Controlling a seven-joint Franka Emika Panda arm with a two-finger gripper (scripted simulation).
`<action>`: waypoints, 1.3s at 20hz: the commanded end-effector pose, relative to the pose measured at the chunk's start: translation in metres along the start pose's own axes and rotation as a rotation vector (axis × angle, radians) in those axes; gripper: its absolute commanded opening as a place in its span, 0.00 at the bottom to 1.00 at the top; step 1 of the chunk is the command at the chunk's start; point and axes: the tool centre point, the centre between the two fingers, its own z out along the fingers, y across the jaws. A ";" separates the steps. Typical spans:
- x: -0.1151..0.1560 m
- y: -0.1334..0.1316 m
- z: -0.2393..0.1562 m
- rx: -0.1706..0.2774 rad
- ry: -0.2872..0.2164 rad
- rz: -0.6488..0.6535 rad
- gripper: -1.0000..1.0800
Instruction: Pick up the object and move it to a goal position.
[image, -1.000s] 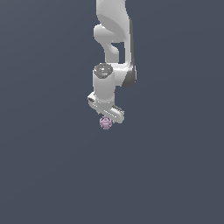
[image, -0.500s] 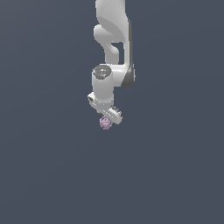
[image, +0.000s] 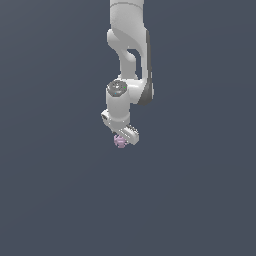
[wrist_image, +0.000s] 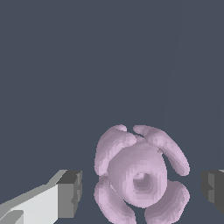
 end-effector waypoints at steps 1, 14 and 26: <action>0.000 0.001 0.012 -0.001 0.000 0.002 0.96; 0.000 0.000 0.027 0.000 0.000 0.003 0.00; -0.004 -0.013 0.013 0.001 0.000 0.002 0.00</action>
